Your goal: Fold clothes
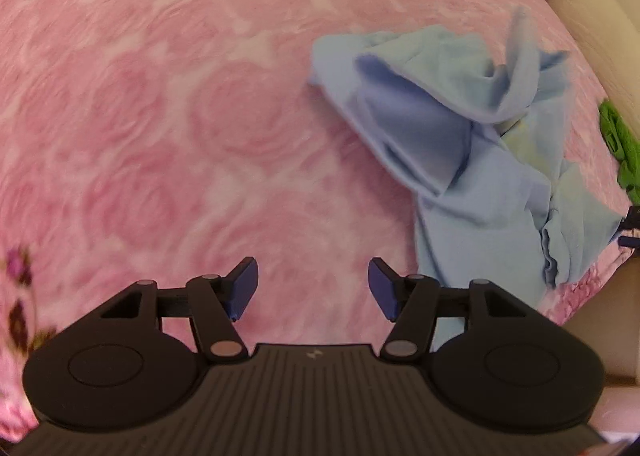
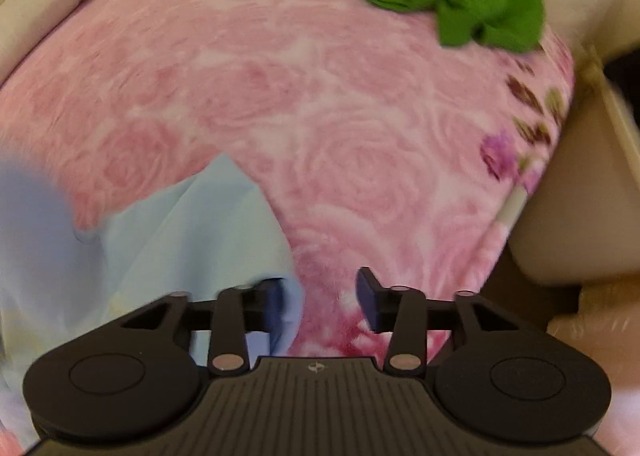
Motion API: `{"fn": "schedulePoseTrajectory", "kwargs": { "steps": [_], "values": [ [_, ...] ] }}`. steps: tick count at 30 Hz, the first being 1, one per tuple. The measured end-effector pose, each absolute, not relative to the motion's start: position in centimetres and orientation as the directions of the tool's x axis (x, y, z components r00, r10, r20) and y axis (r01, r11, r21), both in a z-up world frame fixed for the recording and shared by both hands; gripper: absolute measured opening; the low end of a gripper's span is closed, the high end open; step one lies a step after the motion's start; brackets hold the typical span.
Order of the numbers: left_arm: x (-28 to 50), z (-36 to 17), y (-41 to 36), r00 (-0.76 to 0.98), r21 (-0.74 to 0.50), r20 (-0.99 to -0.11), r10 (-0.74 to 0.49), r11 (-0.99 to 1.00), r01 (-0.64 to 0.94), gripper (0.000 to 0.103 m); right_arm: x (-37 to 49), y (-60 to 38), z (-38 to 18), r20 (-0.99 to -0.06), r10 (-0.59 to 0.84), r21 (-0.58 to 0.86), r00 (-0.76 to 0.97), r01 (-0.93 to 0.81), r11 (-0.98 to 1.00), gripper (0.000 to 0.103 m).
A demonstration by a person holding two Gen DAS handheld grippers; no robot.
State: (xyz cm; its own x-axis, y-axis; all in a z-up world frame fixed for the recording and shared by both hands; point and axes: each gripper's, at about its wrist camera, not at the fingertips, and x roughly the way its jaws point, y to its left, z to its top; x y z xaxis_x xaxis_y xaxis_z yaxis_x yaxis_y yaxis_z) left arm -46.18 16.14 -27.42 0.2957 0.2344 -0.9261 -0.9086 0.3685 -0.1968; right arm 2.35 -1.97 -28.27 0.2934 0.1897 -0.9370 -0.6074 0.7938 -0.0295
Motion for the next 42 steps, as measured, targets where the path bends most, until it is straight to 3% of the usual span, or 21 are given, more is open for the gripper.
{"fn": "schedulePoseTrajectory", "kwargs": {
  "steps": [5, 11, 12, 14, 16, 18, 23, 24, 25, 27, 31, 32, 36, 42],
  "values": [
    [-42.1, -27.2, 17.8, 0.277, -0.089, -0.912, 0.304, 0.513, -0.854, 0.057, 2.5, -0.6, -25.9, -0.924, 0.216, -0.110, 0.314, -0.763, 0.637, 0.069],
    [-39.5, -27.1, 20.1, 0.325, -0.096, -0.880, 0.346, 0.541, -0.836, 0.057, 4.7, -0.2, -24.9, -0.926, 0.341, 0.092, 0.164, -0.776, 0.624, 0.069],
    [-39.4, -27.3, 20.5, 0.330, -0.106, -0.876, 0.352, 0.528, -0.843, 0.057, 4.9, -0.1, -25.3, -0.934, 0.332, 0.116, 0.131, -0.769, 0.629, 0.073],
    [-39.4, -27.9, 21.3, 0.338, -0.118, -0.865, 0.370, 0.505, -0.855, 0.057, 4.6, 0.3, -26.7, -0.974, 0.186, 0.013, 0.128, -0.789, 0.614, 0.079],
    [-39.3, -28.6, 22.2, 0.347, -0.116, -0.852, 0.393, 0.505, -0.855, 0.057, 3.7, 0.8, -28.0, -0.962, -0.008, -0.237, 0.273, -0.820, 0.522, 0.077],
    [-39.0, -28.9, 22.9, 0.364, -0.098, -0.838, 0.407, 0.543, -0.834, 0.057, 3.8, 0.3, -27.8, -0.956, 0.001, -0.250, 0.294, -0.813, 0.526, 0.076],
    [-37.5, -29.4, 23.8, 0.407, -0.033, -0.806, 0.430, 0.654, -0.756, 0.056, 5.8, 0.8, -26.4, -0.953, 0.269, 0.081, 0.142, -0.733, 0.675, 0.085],
    [-37.2, -29.4, 24.0, 0.421, -0.031, -0.799, 0.429, 0.669, -0.742, 0.052, 6.1, 1.5, -26.9, -0.944, 0.301, 0.116, 0.134, -0.720, 0.684, 0.085],
    [-37.0, -29.5, 24.1, 0.436, -0.038, -0.796, 0.421, 0.683, -0.729, 0.039, 6.4, 2.4, -27.5, -0.939, 0.315, 0.130, 0.139, -0.703, 0.699, 0.085],
    [-36.4, -29.6, 24.3, 0.466, -0.057, -0.791, 0.396, 0.710, -0.702, 0.026, 6.7, 3.8, -28.5, -0.933, 0.313, 0.112, 0.178, -0.682, 0.722, 0.085],
    [-35.7, -30.2, 24.3, 0.492, -0.077, -0.786, 0.373, 0.731, -0.678, 0.005, 7.7, 6.3, -31.9, -0.928, 0.323, 0.107, 0.189, -0.692, 0.713, 0.088],
    [-35.8, -30.2, 24.3, 0.502, -0.091, -0.778, 0.377, 0.723, -0.685, 0.004, 8.0, 6.8, -33.3, -0.940, 0.291, 0.101, 0.175, -0.676, 0.730, 0.086],
    [-38.3, -28.4, 24.4, 0.544, -0.181, -0.718, 0.434, 0.638, -0.748, 0.002, 7.1, 7.5, -35.0, -0.947, 0.292, 0.120, 0.137, -0.690, 0.714, 0.008],
    [-44.3, -21.2, 25.3, 0.550, -0.266, -0.593, 0.588, 0.502, -0.823, 0.002, 3.3, 8.2, -26.6, -0.839, 0.516, 0.199, 0.172, -0.786, 0.585, 0.007]
  ]
}}
